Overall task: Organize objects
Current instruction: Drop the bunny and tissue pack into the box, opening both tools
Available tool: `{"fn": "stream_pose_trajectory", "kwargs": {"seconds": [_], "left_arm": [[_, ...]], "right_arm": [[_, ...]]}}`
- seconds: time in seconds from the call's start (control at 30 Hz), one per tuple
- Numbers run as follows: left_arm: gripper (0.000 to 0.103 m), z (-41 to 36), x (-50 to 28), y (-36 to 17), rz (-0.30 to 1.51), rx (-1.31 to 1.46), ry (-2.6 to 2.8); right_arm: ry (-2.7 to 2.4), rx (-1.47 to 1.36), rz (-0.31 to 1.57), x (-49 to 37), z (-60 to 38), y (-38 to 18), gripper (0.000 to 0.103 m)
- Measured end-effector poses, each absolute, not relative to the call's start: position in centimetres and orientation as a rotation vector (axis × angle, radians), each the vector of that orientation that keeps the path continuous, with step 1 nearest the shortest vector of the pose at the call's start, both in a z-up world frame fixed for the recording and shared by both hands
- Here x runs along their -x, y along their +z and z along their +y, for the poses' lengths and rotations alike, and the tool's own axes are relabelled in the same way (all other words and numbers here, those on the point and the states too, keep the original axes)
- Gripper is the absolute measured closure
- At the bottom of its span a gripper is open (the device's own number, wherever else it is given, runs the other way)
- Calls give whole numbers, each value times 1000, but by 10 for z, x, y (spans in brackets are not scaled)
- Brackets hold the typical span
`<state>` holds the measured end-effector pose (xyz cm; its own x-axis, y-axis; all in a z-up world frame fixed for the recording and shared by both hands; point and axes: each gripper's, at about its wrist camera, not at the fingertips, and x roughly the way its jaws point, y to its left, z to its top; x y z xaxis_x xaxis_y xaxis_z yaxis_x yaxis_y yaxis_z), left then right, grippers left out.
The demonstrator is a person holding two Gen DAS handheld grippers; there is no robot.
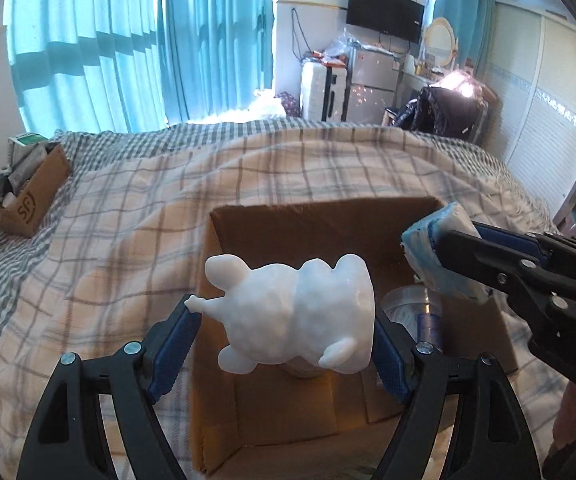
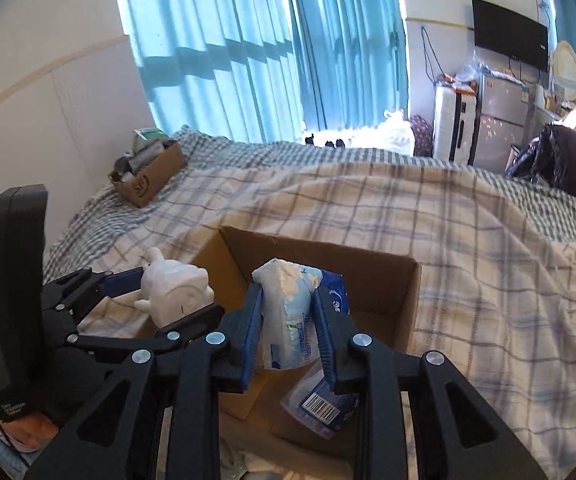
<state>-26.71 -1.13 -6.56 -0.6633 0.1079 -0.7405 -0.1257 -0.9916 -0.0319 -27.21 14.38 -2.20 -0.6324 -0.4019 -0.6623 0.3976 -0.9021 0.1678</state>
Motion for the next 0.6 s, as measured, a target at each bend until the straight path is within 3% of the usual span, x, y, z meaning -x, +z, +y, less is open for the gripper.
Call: {"fn": "stream_pose_trajectory", "kwargs": {"seconds": [0.13, 0.17, 0.2, 0.27, 0.37, 0.6], "left_arm": [[19, -15, 274, -81, 4, 1241, 2717], [18, -16, 276, -83, -5, 1238, 2710], [18, -16, 275, -83, -12, 1231, 2712], [14, -16, 270, -80, -19, 1216, 2722], [0, -12, 256, -67, 16, 1172, 2765], [0, -22, 212, -25, 20, 1105, 2820]], "right_arm": [[-2493, -1022, -25, 277, 149, -40, 74], [-2500, -1024, -26, 277, 150, -41, 65], [-2517, -1021, -28, 276, 153, -40, 44], [-2552, -991, -52, 272, 161, -34, 28], [-2587, -937, -64, 259, 172, -14, 28], [-2640, -878, -36, 209, 194, 32, 23]]}}
